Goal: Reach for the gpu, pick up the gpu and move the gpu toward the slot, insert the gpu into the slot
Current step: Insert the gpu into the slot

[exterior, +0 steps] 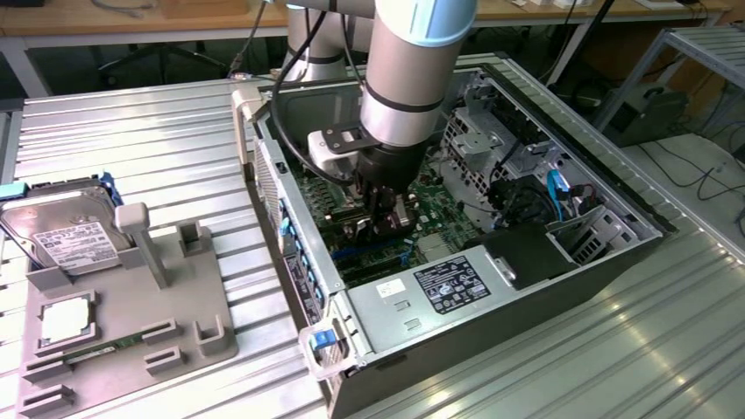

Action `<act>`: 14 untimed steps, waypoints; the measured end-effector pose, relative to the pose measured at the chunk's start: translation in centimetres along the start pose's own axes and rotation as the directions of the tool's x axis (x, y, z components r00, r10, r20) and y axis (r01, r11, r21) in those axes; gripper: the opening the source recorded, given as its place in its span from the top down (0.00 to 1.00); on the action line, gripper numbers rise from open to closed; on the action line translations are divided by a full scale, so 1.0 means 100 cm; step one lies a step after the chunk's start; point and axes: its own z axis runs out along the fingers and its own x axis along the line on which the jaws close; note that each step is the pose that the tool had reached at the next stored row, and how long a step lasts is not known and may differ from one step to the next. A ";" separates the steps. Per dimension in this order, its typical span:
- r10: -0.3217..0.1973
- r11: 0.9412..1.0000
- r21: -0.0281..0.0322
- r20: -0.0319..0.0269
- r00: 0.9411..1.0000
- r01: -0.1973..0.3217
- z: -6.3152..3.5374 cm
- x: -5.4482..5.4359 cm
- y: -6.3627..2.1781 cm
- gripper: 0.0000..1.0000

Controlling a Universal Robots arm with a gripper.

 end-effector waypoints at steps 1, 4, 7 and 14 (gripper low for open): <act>0.000 1.000 0.000 0.000 1.000 0.000 0.0001 0.000 0.0005 0.73; 0.000 1.000 0.004 0.001 1.000 0.000 -0.0004 0.000 0.0008 0.73; 0.000 1.000 0.005 0.000 1.000 0.000 -0.0006 0.000 0.0014 0.73; 0.000 1.000 0.005 0.000 1.000 0.000 0.0000 0.000 0.0021 0.73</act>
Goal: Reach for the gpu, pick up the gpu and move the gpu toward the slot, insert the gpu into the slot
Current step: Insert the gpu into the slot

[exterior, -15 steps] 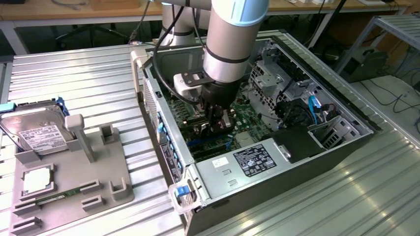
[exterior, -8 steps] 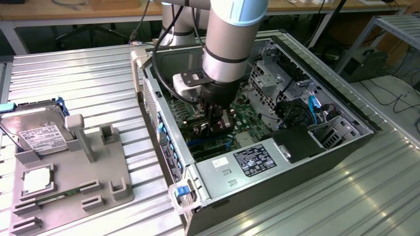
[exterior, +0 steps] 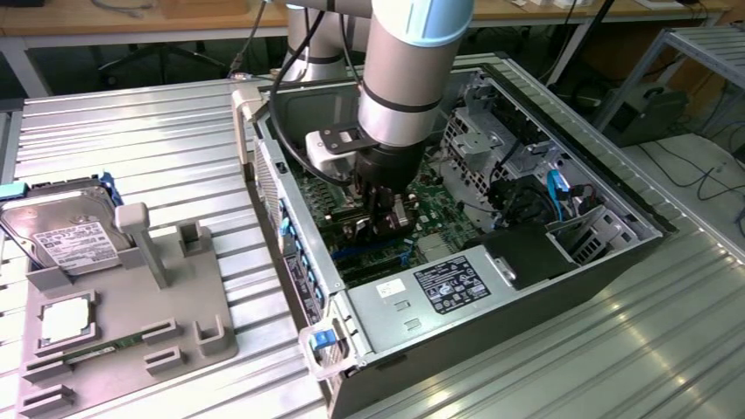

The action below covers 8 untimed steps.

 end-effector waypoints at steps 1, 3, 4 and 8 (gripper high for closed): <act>0.000 1.000 0.000 0.000 1.000 0.000 0.0000 0.000 0.0001 0.73; 0.000 1.000 0.000 0.001 1.000 0.000 -0.0003 0.000 0.0003 0.73; 0.000 1.000 0.001 0.001 1.000 0.000 -0.0013 0.000 0.0003 0.73; 0.000 1.000 0.002 0.001 1.000 0.000 -0.0017 0.000 0.0003 0.73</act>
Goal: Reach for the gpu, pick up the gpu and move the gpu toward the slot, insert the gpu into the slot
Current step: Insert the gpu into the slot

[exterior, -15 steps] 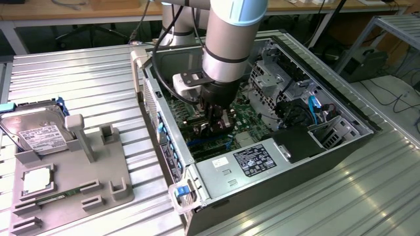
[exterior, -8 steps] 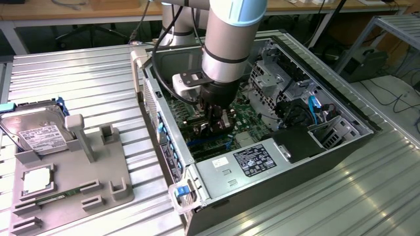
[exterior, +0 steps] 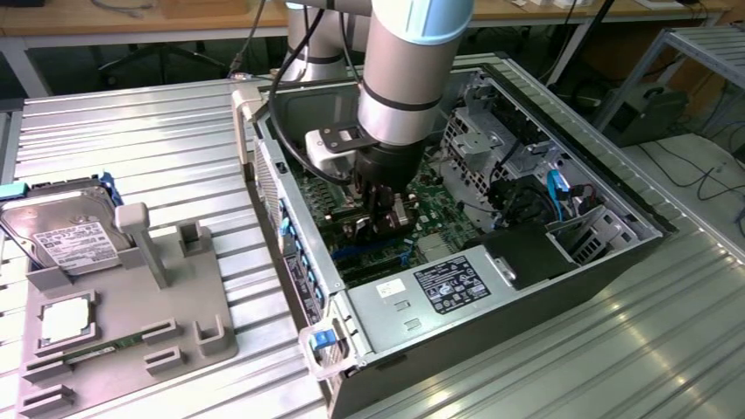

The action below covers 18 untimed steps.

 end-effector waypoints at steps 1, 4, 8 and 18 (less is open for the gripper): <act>0.000 1.000 0.000 0.000 1.000 0.000 0.0000 0.000 0.0000 0.73; -0.010 1.000 0.000 0.000 1.000 0.010 0.0000 -0.001 0.0000 0.73; -0.014 1.000 0.000 0.000 1.000 0.014 0.0001 -0.001 0.0000 0.73; -0.014 1.000 0.000 0.000 1.000 0.014 0.0034 -0.001 0.0001 0.73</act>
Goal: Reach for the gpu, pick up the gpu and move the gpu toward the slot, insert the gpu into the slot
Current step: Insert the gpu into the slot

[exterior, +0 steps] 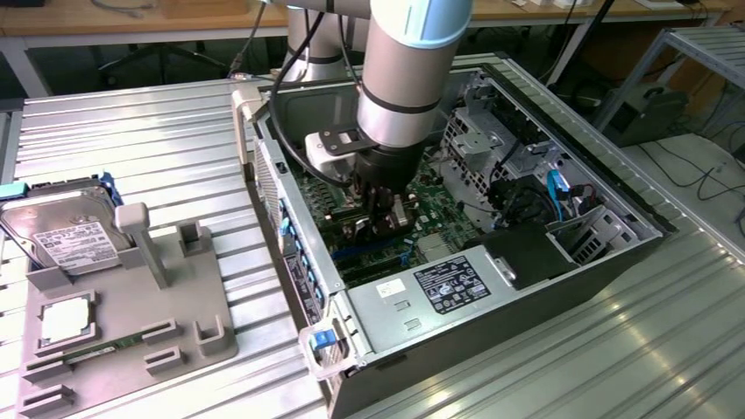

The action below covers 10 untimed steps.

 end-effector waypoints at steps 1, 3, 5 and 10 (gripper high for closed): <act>0.000 1.000 0.000 0.000 1.000 0.000 0.0001 0.000 0.0000 0.73; 0.000 1.000 0.000 0.000 1.000 0.000 0.0002 0.000 0.0000 0.73; 0.000 1.000 0.000 0.000 1.000 0.000 0.0002 0.000 0.0000 0.73; 0.000 1.000 0.000 0.000 1.000 0.000 0.0002 0.000 0.0000 0.73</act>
